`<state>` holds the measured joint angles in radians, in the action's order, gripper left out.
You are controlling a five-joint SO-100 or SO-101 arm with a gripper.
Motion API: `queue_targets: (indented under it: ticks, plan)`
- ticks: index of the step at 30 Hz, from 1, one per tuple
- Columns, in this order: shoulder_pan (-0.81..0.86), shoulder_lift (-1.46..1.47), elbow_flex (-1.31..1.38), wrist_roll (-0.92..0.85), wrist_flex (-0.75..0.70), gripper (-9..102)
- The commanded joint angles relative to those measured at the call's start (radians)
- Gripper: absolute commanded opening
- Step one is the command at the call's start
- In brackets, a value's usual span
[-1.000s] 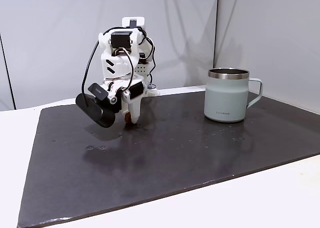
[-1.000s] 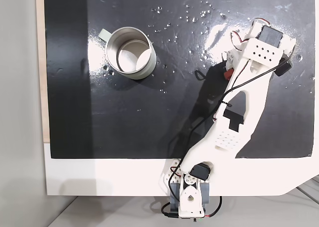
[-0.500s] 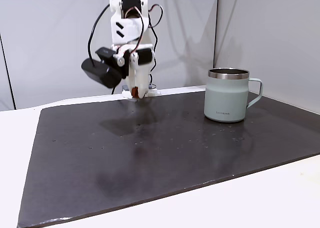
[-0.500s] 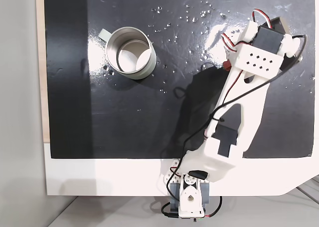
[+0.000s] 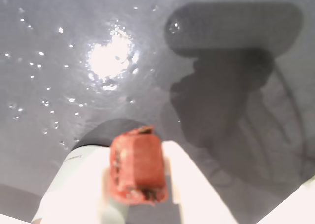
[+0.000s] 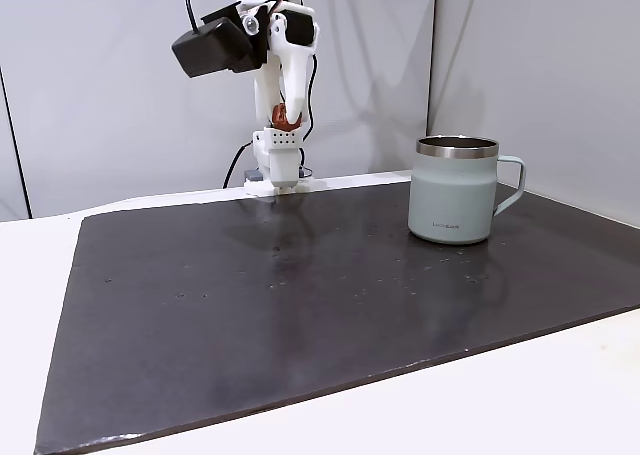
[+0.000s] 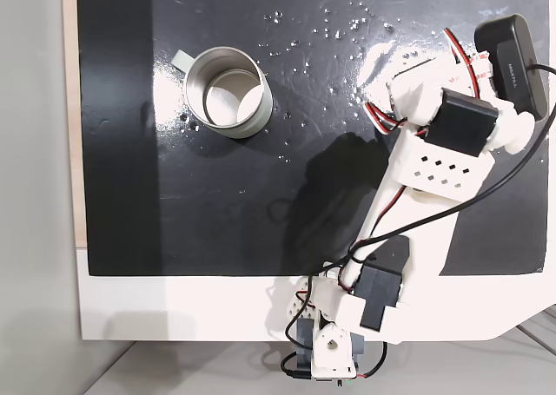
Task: Grasp a cube and put it in the cup.
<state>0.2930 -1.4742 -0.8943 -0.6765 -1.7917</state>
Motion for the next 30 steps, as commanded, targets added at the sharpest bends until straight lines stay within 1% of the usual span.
queue_targets:
  ticks: [1,14,19,24,30]
  plan:
    - [-0.025,-0.041,0.051,0.043,-0.005,6]
    - [-0.207,0.261,0.561,0.322,-0.005,6]
    - [-0.301,0.374,0.742,0.397,0.000,6]
    - [-0.411,0.454,0.850,0.440,0.009,6]
    - [-0.543,0.486,0.856,0.457,0.008,6]
